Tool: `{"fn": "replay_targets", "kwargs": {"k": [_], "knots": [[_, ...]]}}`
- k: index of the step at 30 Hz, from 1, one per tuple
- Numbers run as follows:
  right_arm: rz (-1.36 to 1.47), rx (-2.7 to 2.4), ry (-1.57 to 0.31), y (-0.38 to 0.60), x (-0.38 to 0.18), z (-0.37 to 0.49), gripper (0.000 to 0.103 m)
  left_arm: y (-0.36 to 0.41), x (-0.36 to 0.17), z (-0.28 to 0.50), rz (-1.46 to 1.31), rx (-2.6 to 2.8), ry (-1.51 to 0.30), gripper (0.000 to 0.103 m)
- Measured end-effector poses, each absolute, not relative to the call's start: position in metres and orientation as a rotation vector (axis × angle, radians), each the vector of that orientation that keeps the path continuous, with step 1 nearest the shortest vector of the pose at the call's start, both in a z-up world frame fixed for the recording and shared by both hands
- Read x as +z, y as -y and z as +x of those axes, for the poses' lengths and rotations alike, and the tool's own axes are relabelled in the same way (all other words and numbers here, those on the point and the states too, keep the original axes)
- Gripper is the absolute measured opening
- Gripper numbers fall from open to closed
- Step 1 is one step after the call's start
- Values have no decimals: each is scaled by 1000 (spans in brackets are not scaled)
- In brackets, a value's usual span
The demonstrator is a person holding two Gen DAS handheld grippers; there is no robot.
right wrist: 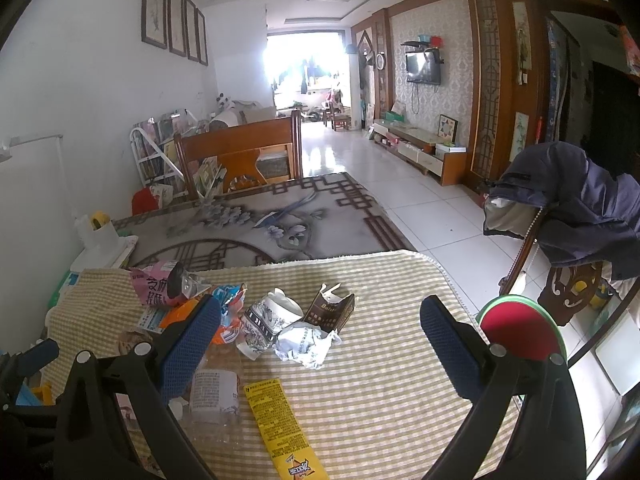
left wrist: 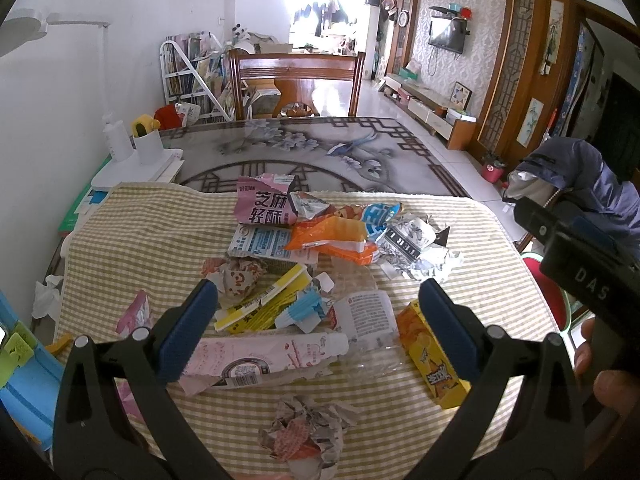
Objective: Collect trash
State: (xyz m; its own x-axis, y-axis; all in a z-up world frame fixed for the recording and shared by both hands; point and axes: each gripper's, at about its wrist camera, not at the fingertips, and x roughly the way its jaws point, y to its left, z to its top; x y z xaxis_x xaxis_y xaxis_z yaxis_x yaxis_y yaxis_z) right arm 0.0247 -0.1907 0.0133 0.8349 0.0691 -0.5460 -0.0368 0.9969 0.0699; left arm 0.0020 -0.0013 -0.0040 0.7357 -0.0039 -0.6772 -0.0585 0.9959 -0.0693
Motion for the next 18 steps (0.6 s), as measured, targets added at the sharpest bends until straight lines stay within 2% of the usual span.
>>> {"fn": "replay_targets", "kwargs": {"k": [18], "knots": [[54, 55, -592, 190, 9, 24, 96, 1, -2, 1, -87, 30, -745, 99]]}}
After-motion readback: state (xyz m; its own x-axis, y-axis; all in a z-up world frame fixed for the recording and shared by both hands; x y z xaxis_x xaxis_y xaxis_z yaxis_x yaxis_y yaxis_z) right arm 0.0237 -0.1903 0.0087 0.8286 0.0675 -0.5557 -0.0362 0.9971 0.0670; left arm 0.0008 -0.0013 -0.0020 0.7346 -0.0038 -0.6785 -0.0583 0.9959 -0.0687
